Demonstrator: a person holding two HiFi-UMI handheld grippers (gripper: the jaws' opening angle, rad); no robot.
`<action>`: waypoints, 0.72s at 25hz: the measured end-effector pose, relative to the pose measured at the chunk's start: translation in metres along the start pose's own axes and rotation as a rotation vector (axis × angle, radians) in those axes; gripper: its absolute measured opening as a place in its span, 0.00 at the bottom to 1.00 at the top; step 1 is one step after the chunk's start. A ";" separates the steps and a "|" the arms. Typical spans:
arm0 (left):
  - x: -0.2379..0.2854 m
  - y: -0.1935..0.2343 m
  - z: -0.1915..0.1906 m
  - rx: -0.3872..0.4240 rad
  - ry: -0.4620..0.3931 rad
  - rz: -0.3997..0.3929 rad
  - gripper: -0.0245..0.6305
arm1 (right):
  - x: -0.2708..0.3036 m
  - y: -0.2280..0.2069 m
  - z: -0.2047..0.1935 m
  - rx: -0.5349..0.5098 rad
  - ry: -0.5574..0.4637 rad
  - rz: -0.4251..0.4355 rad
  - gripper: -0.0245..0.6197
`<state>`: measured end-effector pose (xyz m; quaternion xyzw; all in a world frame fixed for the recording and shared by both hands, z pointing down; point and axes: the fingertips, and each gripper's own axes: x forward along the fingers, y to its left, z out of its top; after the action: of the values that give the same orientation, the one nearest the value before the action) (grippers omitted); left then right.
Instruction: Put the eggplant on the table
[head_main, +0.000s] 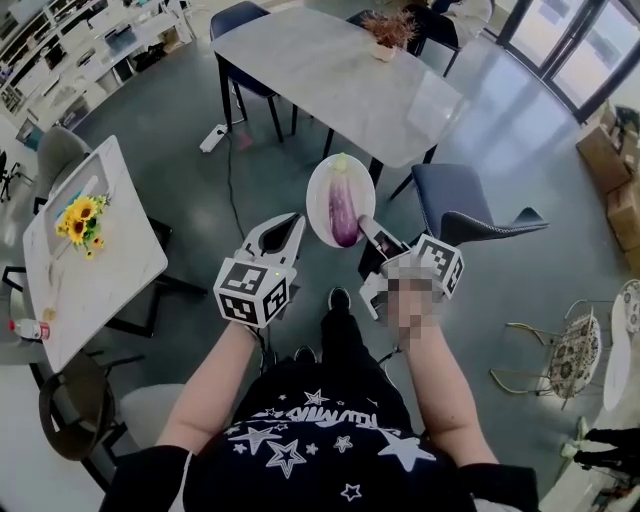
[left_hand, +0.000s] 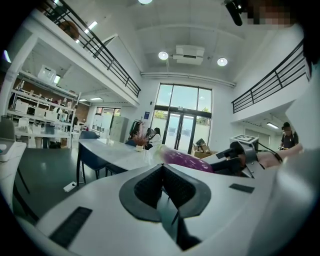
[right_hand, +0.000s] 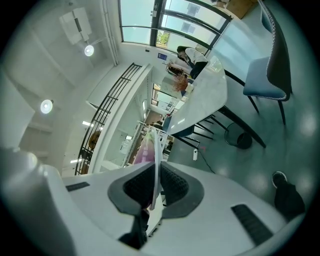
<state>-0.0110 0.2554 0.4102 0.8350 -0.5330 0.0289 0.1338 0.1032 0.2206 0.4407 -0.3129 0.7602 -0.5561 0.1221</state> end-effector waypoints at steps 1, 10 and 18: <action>0.006 0.005 0.001 -0.002 0.002 0.008 0.05 | 0.007 -0.001 0.005 0.000 0.007 0.001 0.09; 0.082 0.039 0.026 -0.014 0.004 0.052 0.05 | 0.065 -0.012 0.061 -0.016 0.066 0.024 0.09; 0.144 0.067 0.047 -0.016 0.007 0.115 0.05 | 0.096 -0.034 0.122 0.029 0.095 0.026 0.09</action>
<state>-0.0136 0.0899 0.4055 0.8017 -0.5799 0.0354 0.1404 0.1057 0.0614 0.4449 -0.2744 0.7609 -0.5797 0.0980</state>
